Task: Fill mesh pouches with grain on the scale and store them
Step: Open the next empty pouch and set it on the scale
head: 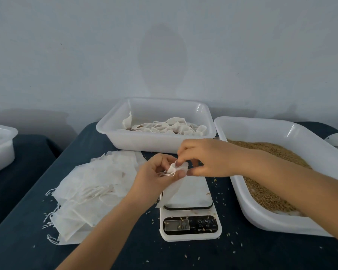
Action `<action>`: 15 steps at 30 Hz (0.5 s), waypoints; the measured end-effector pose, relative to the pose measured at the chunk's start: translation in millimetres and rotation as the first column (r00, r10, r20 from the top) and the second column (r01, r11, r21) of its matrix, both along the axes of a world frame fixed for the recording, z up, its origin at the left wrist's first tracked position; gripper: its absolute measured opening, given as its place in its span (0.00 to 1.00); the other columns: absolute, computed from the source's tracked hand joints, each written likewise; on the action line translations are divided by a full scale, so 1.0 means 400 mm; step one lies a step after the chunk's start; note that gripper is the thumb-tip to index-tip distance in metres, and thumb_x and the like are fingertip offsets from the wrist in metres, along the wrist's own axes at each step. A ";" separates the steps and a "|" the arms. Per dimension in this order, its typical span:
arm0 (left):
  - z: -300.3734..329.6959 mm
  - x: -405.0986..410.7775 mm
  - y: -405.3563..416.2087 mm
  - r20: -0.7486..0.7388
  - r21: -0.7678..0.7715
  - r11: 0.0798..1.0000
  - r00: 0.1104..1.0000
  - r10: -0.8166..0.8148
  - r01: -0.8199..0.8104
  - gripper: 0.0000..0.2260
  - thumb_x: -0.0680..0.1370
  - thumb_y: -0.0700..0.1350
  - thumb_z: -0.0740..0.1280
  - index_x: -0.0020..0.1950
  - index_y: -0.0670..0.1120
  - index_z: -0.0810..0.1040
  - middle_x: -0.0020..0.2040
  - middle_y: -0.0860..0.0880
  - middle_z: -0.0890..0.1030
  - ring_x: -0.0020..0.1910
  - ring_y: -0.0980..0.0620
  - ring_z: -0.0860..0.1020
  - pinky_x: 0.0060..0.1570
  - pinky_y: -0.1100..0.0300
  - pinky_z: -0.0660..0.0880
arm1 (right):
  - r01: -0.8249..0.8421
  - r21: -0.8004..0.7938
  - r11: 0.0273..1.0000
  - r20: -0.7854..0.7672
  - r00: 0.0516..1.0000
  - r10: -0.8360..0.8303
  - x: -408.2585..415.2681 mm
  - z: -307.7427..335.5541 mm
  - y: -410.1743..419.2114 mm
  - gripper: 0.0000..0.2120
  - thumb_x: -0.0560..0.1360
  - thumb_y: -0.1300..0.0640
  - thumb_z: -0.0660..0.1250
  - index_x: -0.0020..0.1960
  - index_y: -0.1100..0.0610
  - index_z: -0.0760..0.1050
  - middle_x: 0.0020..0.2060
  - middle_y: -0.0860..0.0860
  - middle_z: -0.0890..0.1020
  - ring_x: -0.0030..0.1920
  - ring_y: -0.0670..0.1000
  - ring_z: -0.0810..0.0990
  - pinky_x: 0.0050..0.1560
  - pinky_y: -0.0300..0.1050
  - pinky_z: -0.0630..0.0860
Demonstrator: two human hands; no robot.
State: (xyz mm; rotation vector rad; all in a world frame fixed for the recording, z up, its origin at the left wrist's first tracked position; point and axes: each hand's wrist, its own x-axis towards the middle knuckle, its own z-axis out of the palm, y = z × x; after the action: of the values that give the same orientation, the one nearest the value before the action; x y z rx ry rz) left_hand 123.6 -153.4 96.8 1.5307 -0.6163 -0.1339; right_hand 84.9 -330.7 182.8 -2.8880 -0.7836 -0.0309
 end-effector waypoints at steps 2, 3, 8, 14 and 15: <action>-0.006 -0.004 -0.002 0.032 -0.017 0.999 0.999 -0.033 0.034 0.14 0.69 0.39 0.74 0.34 0.44 0.69 0.48 0.52 0.83 0.45 0.57 0.81 0.43 0.70 0.74 | -0.054 -0.033 0.998 0.085 0.995 0.056 -0.009 -0.007 0.004 0.11 0.75 0.56 0.68 0.57 0.52 0.81 0.56 0.45 0.71 0.42 0.41 0.70 0.43 0.34 0.67; -0.008 -0.005 -0.003 0.039 -0.033 0.998 0.998 -0.052 0.054 0.14 0.68 0.40 0.75 0.34 0.42 0.69 0.48 0.52 0.82 0.46 0.57 0.81 0.43 0.69 0.74 | -0.090 -0.034 0.995 0.116 0.989 0.093 -0.013 -0.010 0.006 0.09 0.74 0.58 0.69 0.54 0.53 0.82 0.55 0.46 0.73 0.41 0.41 0.69 0.42 0.34 0.66; -0.015 -0.013 -0.005 0.065 -0.041 0.993 0.992 -0.112 0.115 0.16 0.66 0.47 0.74 0.34 0.42 0.68 0.52 0.52 0.81 0.51 0.51 0.80 0.48 0.58 0.76 | -0.055 -0.063 0.996 -0.189 0.981 0.042 -0.016 0.002 0.025 0.03 0.74 0.56 0.68 0.43 0.53 0.75 0.36 0.41 0.71 0.40 0.42 0.73 0.44 0.39 0.72; -0.003 -0.023 0.008 -0.048 -0.036 0.975 0.974 -0.220 0.219 0.27 0.63 0.50 0.77 0.57 0.51 0.68 0.56 0.52 0.79 0.55 0.53 0.79 0.49 0.62 0.75 | -0.090 -0.042 0.995 -0.189 0.979 0.081 -0.020 0.000 0.014 0.04 0.76 0.58 0.65 0.45 0.58 0.75 0.38 0.47 0.76 0.40 0.46 0.73 0.45 0.44 0.71; -0.001 -0.024 0.011 -0.064 -0.036 0.968 0.966 -0.252 0.250 0.30 0.63 0.51 0.76 0.61 0.52 0.67 0.56 0.52 0.79 0.55 0.54 0.78 0.50 0.63 0.75 | -0.108 -0.068 0.992 -0.174 0.980 0.094 -0.021 0.002 0.010 0.04 0.77 0.58 0.65 0.48 0.57 0.75 0.38 0.45 0.75 0.41 0.44 0.72 0.45 0.42 0.70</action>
State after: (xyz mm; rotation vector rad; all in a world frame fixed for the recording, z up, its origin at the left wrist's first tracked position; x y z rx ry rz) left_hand 114.1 -149.1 96.2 1.4109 -0.7530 -0.3682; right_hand 76.6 -326.5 183.7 -2.8682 -0.9161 0.2596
